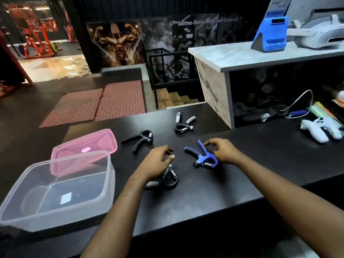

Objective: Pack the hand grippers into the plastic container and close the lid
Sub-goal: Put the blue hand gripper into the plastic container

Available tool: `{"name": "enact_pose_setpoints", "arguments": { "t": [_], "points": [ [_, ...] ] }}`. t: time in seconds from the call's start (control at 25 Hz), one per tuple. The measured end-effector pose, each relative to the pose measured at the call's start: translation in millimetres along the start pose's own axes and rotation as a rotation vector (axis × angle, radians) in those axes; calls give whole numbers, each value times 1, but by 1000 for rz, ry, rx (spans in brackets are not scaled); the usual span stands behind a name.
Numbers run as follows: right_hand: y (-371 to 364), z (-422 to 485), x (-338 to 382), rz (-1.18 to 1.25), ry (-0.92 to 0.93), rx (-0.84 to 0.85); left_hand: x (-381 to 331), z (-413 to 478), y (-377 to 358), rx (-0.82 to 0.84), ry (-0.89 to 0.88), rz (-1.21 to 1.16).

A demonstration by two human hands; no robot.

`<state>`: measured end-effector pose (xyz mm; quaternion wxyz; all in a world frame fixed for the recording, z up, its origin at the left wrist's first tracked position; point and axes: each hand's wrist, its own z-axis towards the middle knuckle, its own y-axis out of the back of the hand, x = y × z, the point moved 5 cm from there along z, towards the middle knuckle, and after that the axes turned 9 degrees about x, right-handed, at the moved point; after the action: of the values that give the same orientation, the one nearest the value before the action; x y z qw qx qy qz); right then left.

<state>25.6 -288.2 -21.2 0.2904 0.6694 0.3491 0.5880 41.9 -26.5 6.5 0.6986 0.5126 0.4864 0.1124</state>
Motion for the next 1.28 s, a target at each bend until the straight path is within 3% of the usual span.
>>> {"name": "enact_pose_setpoints", "arguments": {
  "t": [0.12, 0.44, 0.64, 0.76, 0.92, 1.28],
  "points": [
    [1, 19, -13, -67, 78, 14, 2, 16, -18, 18, 48, 18],
    [-10, 64, -28, -232, 315, 314, 7, 52, -48, 56, 142, 37],
    [-1, 69, -42, -315, 341, 397, 11, 57, -42, 35, 177, 37],
    [-1, 68, -39, -323, 366, 335, 10, 60, -33, 20, 168, 54],
    [2, 68, -30, -154, 413, 186, 6, 63, -18, -18, 148, 49],
    [32, 74, -14, 309, 166, -92, -6, 70, 14, -99, 87, 27]
  ]
}}
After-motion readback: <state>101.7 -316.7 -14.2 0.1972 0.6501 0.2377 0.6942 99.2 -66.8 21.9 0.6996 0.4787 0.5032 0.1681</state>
